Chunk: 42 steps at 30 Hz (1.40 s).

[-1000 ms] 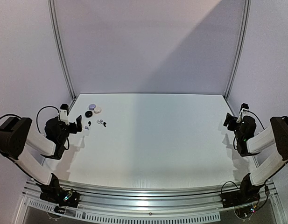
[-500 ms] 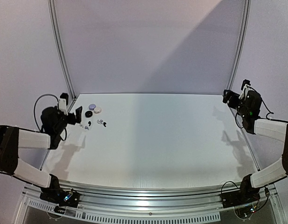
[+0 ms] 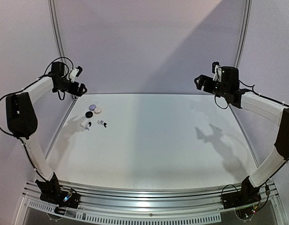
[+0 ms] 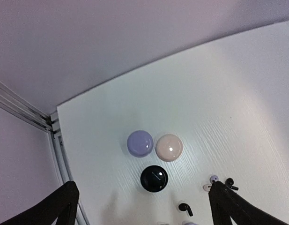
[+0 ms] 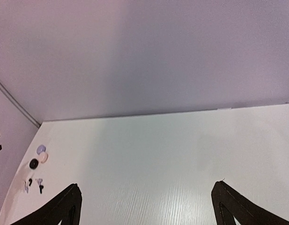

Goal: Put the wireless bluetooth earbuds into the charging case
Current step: Pick up the charging case from the corner of the board.

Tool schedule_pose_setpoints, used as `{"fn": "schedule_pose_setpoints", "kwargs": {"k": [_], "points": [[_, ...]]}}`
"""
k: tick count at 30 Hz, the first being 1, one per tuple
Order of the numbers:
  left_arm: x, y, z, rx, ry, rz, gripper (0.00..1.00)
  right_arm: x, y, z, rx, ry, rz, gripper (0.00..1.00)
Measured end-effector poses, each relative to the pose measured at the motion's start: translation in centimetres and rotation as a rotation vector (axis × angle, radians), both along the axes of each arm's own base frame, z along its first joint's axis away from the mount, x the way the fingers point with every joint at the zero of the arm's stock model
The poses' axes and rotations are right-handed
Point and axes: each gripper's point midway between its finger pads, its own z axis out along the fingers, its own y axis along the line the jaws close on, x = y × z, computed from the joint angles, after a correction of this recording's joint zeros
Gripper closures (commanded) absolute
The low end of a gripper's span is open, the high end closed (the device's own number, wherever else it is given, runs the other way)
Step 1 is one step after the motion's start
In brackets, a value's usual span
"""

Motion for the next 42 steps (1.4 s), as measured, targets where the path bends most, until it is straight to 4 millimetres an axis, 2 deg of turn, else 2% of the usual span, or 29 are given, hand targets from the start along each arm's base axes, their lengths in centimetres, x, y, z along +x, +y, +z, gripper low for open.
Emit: {"fn": "schedule_pose_setpoints", "kwargs": {"k": [2, 4, 7, 9, 13, 15, 17, 21, 25, 28, 30, 42], "points": [[0.4, -0.5, -2.6, 0.006, 0.114, -0.059, 0.01, -0.3, 1.7, -1.6, -0.028, 0.049, 0.039, 0.02], [1.2, -0.7, -4.4, 0.02, 0.2, -0.108, 0.01, -0.6, 3.1, -2.8, -0.052, 0.088, 0.07, 0.02], [3.5, -0.2, -6.6, 0.072, 0.266, -0.149, 0.01, -0.8, 4.8, -4.1, -0.085, 0.131, 0.11, 0.01], [4.1, 0.2, -8.8, 0.108, 0.31, -0.168, 0.01, -0.8, 5.9, -4.6, -0.106, 0.152, 0.134, 0.01], [2.2, 0.3, -13.8, 0.15, 0.445, -0.227, 0.01, -1.3, 8.1, -5.7, -0.143, 0.183, 0.182, 0.01], [1.0, 0.1, -15.4, 0.154, 0.5, -0.258, 0.01, -1.7, 9.3, -6.3, -0.168, 0.199, 0.21, 0.01], [0.5, -0.3, -16.0, 0.159, 0.519, -0.28, 0.01, -2.1, 10.6, -6.6, -0.195, 0.208, 0.236, 0.01], [0.7, -0.4, -16.3, 0.184, 0.514, -0.285, 0.01, -2.3, 12.3, -6.9, -0.24, 0.211, 0.269, 0.01], [1.0, 0.0, -17.9, 0.2, 0.53, -0.277, 0.01, -2.5, 12.6, -7.0, -0.261, 0.22, 0.278, 0.01], [0.8, 0.0, -19.7, 0.198, 0.56, -0.281, 0.06, -2.3, 12.5, -6.6, -0.268, 0.214, 0.273, 0.01], [0.9, 0.0, -20.3, 0.206, 0.561, -0.282, 0.11, -2.2, 12.4, -6.3, -0.271, 0.208, 0.27, 0.01], [1.5, -0.2, -20.3, 0.206, 0.542, -0.278, 0.48, -1.9, 12.2, -5.7, -0.282, 0.197, 0.252, 0.01]]}}
